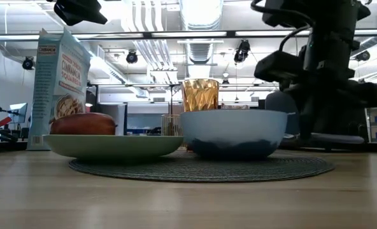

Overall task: Arrange a breakfast setting
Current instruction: Adjust the violet spoon to the right side of the bowl, then return to Home Position

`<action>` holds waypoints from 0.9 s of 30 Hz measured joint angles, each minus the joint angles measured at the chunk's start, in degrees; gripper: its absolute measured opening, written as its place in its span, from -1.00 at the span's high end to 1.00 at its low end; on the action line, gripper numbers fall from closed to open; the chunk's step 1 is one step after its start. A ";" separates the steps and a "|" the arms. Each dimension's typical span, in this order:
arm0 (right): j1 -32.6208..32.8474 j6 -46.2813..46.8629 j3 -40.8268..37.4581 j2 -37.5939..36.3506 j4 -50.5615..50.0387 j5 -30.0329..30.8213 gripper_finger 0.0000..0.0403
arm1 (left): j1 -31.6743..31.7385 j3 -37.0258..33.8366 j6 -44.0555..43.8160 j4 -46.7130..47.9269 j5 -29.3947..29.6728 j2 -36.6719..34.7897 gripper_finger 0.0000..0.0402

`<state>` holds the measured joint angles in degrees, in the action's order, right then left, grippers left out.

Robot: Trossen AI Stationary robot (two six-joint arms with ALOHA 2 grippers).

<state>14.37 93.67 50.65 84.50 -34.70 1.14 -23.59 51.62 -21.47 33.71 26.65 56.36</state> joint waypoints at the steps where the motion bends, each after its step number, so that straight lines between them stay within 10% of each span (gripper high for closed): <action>1: 0.00 -0.24 0.10 0.24 0.00 -0.04 0.74 | 0.00 0.00 0.00 -0.01 0.00 0.00 0.23; 27: 0.39 -23.43 10.12 3.28 -12.51 -1.13 0.33 | 0.02 0.00 -1.07 1.48 -0.75 -0.30 0.23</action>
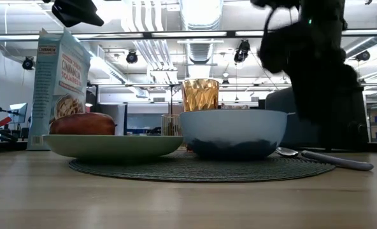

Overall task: Arrange a breakfast setting
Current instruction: Return to Home Position

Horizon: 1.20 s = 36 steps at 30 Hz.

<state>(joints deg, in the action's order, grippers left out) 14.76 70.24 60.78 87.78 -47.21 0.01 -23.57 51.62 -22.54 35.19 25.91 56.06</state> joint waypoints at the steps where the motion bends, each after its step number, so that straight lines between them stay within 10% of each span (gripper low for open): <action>1: 0.14 -4.16 0.60 -0.45 0.22 0.01 0.33 | 0.00 0.00 0.36 0.39 -0.48 -0.30 0.23; 16: 0.50 -27.93 -8.80 -18.01 0.07 16.45 0.39 | -0.02 0.11 -4.95 1.93 1.68 -10.62 0.23; 36: 0.48 -36.62 -48.00 -52.01 43.37 26.84 0.39 | 0.00 0.11 -0.63 2.13 7.72 -13.39 0.23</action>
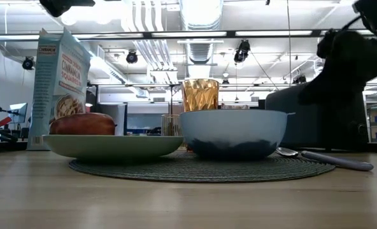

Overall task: Arrange a breakfast setting
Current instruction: Return to Home Position

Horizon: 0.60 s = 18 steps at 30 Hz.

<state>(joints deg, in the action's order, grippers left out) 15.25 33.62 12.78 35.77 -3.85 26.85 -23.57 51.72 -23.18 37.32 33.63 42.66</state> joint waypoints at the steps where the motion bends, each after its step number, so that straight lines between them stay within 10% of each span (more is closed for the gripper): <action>1: 0.00 -0.25 -1.20 -0.55 1.33 1.53 0.39 | 0.00 0.00 0.00 0.06 0.00 0.01 0.23; 7: 0.00 0.47 -6.52 -1.77 7.19 12.77 0.39 | 0.00 0.00 0.17 0.22 0.00 -0.40 0.23; 18: -0.02 2.84 -12.07 -1.53 14.43 14.38 0.39 | 0.00 0.00 0.19 3.04 0.13 -0.82 0.23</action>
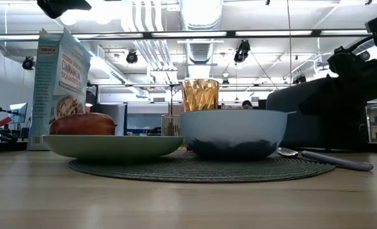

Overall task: Arrange a breakfast setting
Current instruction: Return to Home Position

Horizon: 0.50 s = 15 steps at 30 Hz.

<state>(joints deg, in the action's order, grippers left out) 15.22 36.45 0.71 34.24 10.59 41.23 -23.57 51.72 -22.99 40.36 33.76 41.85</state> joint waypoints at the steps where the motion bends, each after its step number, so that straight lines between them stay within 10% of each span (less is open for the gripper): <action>1: 0.00 1.41 0.00 0.00 -0.22 1.71 0.39 | 0.00 0.00 -0.07 -0.02 0.00 0.00 0.23; 15: -0.13 -6.50 0.00 0.04 -0.98 -12.79 0.39 | 0.00 0.00 -0.05 -0.15 1.61 -0.22 0.23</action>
<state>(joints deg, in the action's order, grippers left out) 15.09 29.95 0.71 34.28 9.61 28.44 -23.57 51.72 -23.04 40.21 35.37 41.63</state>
